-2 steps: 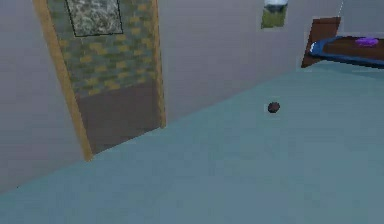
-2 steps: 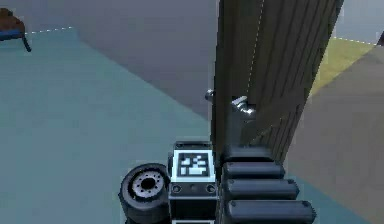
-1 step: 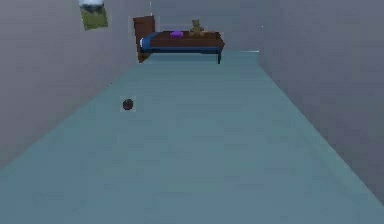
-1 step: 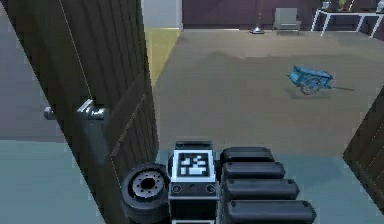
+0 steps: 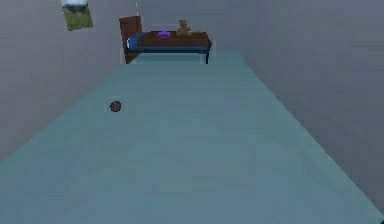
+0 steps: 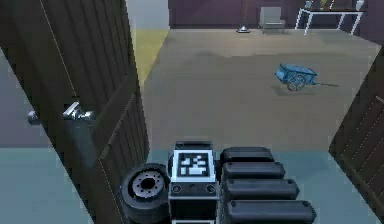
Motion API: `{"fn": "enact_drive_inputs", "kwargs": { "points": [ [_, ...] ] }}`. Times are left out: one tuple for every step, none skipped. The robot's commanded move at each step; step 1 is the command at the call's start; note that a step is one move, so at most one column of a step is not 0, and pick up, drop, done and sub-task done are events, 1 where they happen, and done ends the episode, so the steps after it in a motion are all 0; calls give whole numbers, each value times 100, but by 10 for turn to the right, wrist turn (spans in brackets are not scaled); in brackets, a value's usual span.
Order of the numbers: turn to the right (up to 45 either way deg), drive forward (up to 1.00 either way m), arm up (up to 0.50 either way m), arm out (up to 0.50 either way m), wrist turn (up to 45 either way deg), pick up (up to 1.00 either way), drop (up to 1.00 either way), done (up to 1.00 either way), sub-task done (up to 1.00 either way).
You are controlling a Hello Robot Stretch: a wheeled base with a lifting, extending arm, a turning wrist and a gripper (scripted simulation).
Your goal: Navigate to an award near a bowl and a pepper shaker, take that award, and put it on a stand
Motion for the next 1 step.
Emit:
{"fn": "enact_drive_inputs", "kwargs": {
  "points": [
    [0,60,0,0,0,0,0,0,0]
  ]
}}
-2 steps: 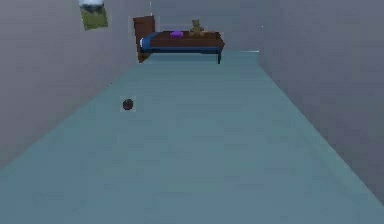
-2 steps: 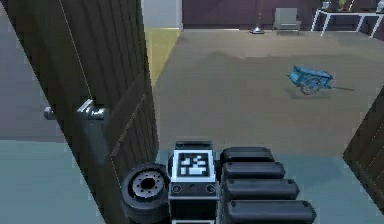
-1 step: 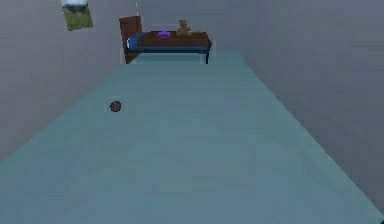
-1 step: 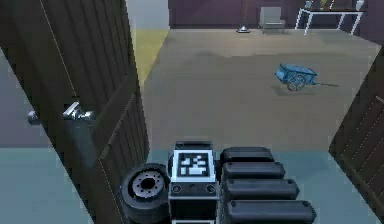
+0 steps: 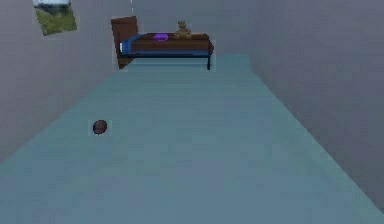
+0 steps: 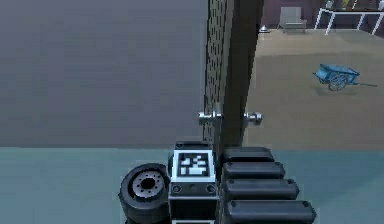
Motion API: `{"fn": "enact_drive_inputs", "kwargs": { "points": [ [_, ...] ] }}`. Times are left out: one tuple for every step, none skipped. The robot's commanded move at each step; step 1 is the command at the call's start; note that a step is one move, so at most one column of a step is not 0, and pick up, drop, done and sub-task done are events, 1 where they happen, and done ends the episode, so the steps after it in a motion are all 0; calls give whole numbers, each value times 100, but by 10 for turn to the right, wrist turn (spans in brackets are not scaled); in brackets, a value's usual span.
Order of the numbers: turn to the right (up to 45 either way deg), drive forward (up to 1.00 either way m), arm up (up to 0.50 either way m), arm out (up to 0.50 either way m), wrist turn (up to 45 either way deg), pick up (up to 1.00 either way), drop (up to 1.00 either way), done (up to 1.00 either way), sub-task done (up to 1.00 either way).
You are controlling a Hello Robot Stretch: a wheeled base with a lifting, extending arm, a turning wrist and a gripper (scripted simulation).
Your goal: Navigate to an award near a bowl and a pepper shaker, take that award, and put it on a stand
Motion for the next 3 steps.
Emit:
{"fn": "enact_drive_inputs", "kwargs": {
  "points": [
    [90,0,0,0,0,0,0,0,0],
    [0,100,0,0,0,0,0,0,0],
    [0,100,0,0,0,0,0,0,0]
  ]
}}
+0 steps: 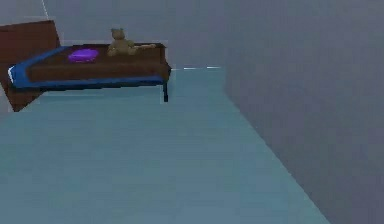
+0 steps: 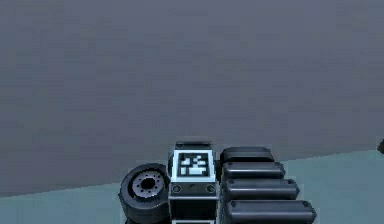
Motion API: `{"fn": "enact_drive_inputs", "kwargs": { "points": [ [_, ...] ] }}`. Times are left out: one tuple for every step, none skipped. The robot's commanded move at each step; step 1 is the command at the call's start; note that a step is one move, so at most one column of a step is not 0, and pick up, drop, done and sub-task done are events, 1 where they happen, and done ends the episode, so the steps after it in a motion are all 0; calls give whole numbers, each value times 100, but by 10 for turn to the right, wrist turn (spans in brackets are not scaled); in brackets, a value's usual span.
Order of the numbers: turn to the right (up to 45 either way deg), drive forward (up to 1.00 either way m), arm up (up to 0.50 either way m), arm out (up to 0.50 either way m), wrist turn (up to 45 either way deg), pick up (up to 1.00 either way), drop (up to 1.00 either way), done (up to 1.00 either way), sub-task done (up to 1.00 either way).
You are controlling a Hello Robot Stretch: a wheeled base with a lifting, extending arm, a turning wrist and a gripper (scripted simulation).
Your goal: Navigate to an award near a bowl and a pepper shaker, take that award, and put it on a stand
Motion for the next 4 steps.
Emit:
{"fn": "enact_drive_inputs", "kwargs": {
  "points": [
    [30,0,0,0,0,0,0,0,0],
    [0,100,0,0,0,0,0,0,0],
    [0,100,0,0,0,0,0,0,0],
    [0,100,0,0,0,0,0,0,0]
  ]
}}
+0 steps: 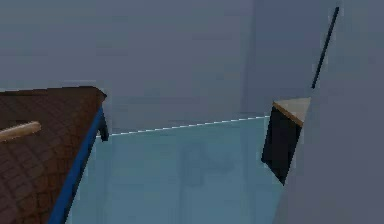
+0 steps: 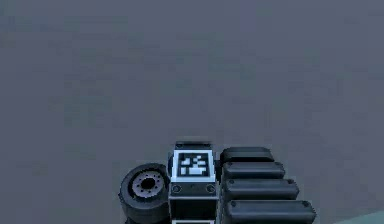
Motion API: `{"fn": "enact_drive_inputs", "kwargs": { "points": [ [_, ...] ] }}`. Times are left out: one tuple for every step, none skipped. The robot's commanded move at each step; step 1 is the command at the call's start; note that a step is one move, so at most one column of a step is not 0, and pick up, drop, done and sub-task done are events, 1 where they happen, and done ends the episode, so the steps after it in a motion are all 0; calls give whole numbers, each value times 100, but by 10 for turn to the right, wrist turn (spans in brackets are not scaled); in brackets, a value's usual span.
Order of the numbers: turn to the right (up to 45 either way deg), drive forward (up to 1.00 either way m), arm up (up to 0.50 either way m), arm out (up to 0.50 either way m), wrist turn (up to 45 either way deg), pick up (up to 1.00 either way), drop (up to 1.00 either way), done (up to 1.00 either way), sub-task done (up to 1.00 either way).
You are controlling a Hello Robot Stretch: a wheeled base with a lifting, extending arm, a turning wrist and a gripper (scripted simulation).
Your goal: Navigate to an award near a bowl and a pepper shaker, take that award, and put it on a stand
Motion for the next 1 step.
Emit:
{"fn": "enact_drive_inputs", "kwargs": {
  "points": [
    [0,60,0,0,0,0,0,0,0]
  ]
}}
